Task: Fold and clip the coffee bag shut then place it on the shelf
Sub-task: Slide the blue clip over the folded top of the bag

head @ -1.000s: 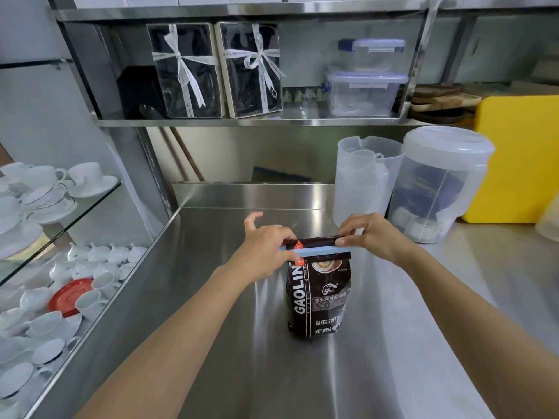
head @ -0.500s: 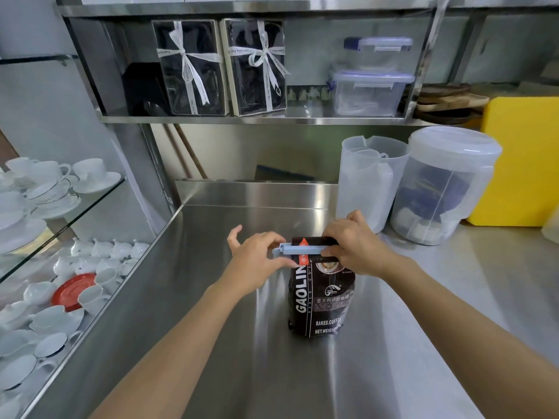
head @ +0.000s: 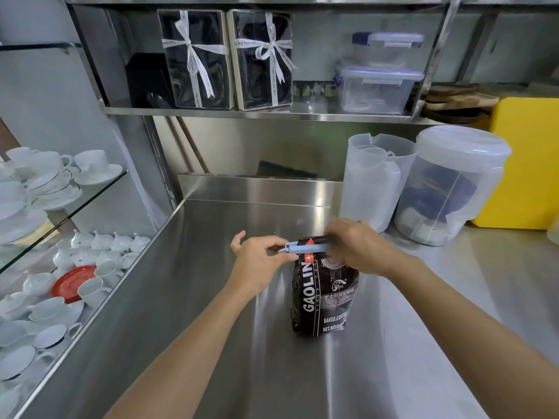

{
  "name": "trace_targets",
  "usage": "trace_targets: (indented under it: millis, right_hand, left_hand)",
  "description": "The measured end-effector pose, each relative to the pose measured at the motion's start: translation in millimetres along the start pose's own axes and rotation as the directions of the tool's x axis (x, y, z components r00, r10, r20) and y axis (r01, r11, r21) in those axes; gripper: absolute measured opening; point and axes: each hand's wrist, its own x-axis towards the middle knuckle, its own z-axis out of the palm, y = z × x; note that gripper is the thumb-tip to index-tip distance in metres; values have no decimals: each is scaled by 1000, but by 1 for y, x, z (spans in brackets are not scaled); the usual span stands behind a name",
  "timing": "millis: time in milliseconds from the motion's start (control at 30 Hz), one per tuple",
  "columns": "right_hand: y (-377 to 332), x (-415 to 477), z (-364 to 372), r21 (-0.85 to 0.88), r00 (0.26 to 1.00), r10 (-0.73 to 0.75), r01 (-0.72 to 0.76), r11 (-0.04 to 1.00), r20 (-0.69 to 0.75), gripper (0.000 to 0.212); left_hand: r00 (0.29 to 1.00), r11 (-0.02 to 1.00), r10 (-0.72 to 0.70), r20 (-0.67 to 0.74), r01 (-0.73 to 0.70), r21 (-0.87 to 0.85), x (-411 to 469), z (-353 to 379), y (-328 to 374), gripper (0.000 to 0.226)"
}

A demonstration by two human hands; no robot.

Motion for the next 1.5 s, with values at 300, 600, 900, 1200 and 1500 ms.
trace_targets:
  millis: [300, 600, 900, 1200, 1500]
  right_hand:
    - [-3, 1, -1, 86, 999, 39, -39, 996, -2, 15]
    - [0, 4, 4, 18, 997, 4, -3, 1000, -74, 15]
    - [-1, 5, 11, 34, 993, 28, -24, 999, -112, 10]
    - [-1, 5, 13, 18, 988, -7, 10, 1000, -154, 11]
    - [-26, 20, 14, -234, 945, -286, 245, 941, -160, 17]
  left_hand:
    - [1000, 1000, 23, 0, -23, 12, 0, -2, 2, 7]
    - [990, 889, 102, -94, -48, 456, 3, 1, 6, 32]
    - [991, 905, 98, -95, -49, 422, 6, 2, 10, 35]
    - [969, 805, 226, -96, -131, 578, -3, 10, 8, 36]
    - [963, 761, 266, -42, -183, 622, 3, 9, 8, 27]
